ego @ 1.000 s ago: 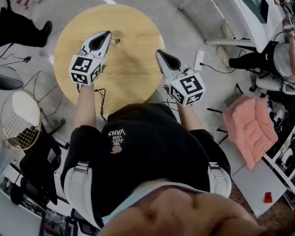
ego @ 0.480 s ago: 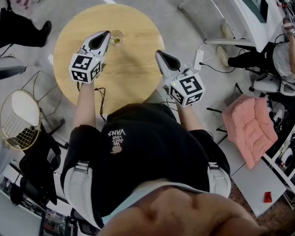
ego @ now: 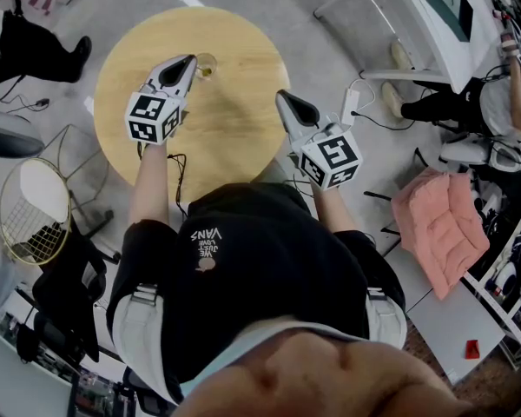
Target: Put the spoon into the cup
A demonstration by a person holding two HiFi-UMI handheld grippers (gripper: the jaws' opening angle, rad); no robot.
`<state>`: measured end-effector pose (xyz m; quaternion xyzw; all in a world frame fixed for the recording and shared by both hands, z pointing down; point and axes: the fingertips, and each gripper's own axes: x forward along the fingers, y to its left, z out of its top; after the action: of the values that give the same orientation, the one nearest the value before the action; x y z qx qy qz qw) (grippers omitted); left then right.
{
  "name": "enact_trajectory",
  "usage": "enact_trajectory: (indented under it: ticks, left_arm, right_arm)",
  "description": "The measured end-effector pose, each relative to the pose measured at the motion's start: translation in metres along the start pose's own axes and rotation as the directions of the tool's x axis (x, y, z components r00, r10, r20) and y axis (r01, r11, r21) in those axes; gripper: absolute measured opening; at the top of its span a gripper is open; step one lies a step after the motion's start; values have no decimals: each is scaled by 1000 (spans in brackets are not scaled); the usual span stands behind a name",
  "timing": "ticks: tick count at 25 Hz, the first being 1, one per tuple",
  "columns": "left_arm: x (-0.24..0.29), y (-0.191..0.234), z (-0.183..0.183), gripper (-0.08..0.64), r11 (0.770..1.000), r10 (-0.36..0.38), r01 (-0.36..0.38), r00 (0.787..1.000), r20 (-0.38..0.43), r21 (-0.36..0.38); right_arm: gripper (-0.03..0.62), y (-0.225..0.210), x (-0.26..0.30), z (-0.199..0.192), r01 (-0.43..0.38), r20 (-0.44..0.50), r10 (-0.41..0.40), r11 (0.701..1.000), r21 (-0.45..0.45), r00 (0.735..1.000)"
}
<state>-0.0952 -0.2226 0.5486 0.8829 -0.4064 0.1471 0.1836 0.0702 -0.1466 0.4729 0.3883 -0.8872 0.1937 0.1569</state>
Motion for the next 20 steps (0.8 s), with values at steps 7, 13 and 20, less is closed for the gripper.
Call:
enact_trajectory:
  ticks: [7,13,20]
  left_arm:
    - [3,1,-7,11,1000,0,0,1000,-19,-2]
    - [6,2,-9,11,1000,-3,3,1000,-27,3]
    - [11,6,-11,11,998,36,-34,998,-45,50]
  right_arm:
    - [-2,0,0,-4,2,-6,-2,1000,7,1000]
    - [-3,-2,1,-5,4,-8,-4,1000,9,1000]
    - [-2,-3,1,-4,5,-5,-5,1000,9,1000]
